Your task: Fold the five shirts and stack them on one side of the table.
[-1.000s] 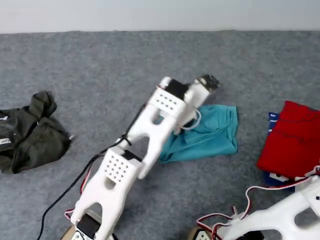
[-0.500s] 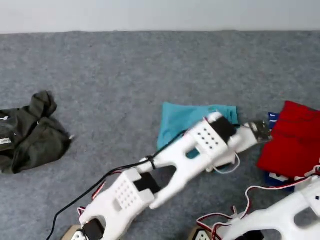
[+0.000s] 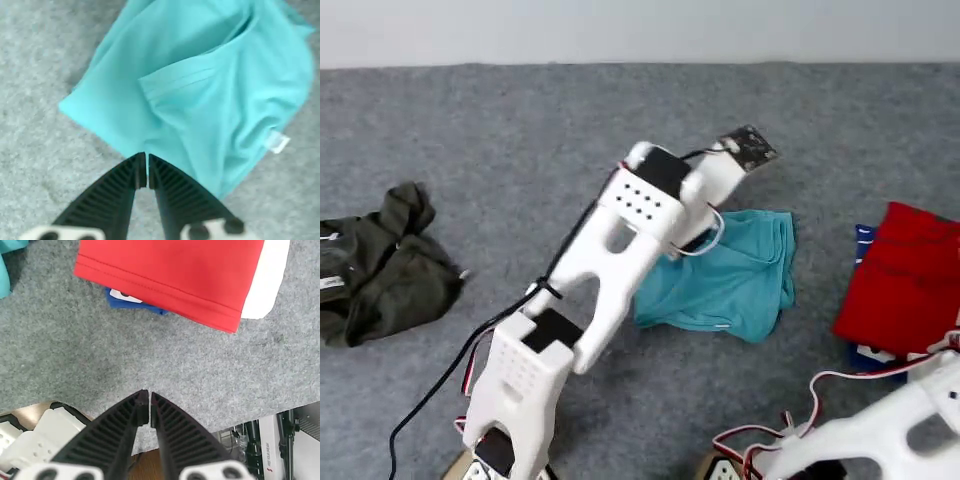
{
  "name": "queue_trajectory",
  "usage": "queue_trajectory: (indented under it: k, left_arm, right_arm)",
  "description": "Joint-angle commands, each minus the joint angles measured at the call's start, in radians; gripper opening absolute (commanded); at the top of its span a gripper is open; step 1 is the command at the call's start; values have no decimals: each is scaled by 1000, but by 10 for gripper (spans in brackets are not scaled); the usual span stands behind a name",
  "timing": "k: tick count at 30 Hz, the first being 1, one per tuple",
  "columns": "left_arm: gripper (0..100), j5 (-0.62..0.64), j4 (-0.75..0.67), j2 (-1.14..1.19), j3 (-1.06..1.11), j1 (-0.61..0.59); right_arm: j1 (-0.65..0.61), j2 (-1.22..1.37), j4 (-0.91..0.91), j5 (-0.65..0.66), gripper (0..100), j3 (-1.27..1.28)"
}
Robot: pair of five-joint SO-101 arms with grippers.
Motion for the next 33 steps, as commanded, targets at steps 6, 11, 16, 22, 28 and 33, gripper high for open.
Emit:
queue_trajectory:
  k: [6, 11, 16, 22, 28, 33]
  left_arm:
    - [15, -20, -9, 213, -1, 66]
    - [15, -14, 21, 203, -12, 201]
    - [15, 14, 23, 109, -16, 351]
    - [15, 12, 23, 78, -15, 466]
    - [15, 8, 20, 68, -22, 419]
    - [15, 8, 25, 46, -22, 269]
  right_arm:
    - [8, -21, 36, 11, 12, -8]
    - [8, -21, 36, 11, 12, -8]
    - [8, -21, 36, 11, 12, -8]
    - [8, -21, 36, 11, 12, -8]
    - [8, -21, 36, 11, 12, -8]
    - [8, -21, 36, 11, 12, -11]
